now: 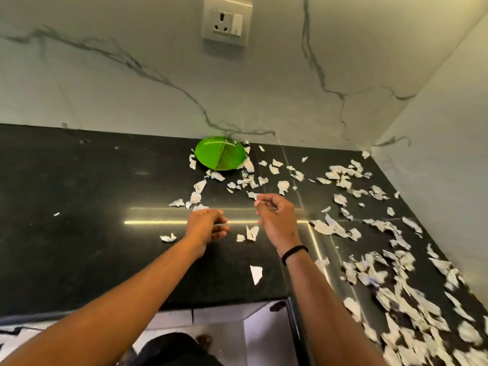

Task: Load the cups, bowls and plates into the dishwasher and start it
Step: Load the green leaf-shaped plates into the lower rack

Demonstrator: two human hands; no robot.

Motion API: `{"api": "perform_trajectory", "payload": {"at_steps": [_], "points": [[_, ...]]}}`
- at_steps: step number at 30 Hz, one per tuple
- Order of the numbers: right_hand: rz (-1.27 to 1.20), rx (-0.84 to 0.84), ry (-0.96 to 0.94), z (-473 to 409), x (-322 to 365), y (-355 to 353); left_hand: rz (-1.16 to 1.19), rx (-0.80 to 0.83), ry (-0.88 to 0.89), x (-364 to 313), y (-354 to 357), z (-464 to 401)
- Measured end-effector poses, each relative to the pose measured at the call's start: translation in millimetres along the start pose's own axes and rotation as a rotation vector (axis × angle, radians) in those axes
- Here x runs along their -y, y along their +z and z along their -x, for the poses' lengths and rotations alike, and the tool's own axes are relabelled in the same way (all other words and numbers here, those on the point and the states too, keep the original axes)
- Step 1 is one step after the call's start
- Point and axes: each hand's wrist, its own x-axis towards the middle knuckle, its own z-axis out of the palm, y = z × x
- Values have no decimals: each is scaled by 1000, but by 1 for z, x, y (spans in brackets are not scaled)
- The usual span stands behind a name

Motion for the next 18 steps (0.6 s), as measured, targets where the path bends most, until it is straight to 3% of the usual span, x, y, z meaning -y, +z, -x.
{"api": "perform_trajectory", "payload": {"at_steps": [10, 15, 18], "points": [[203, 129, 42, -85, -9, 54, 125, -104, 108, -72, -7, -112], [242, 182, 72, -118, -13, 70, -47, -249, 78, -92, -16, -172], [274, 186, 82, -132, -17, 72, -160, -252, 54, -98, -15, -197]]}}
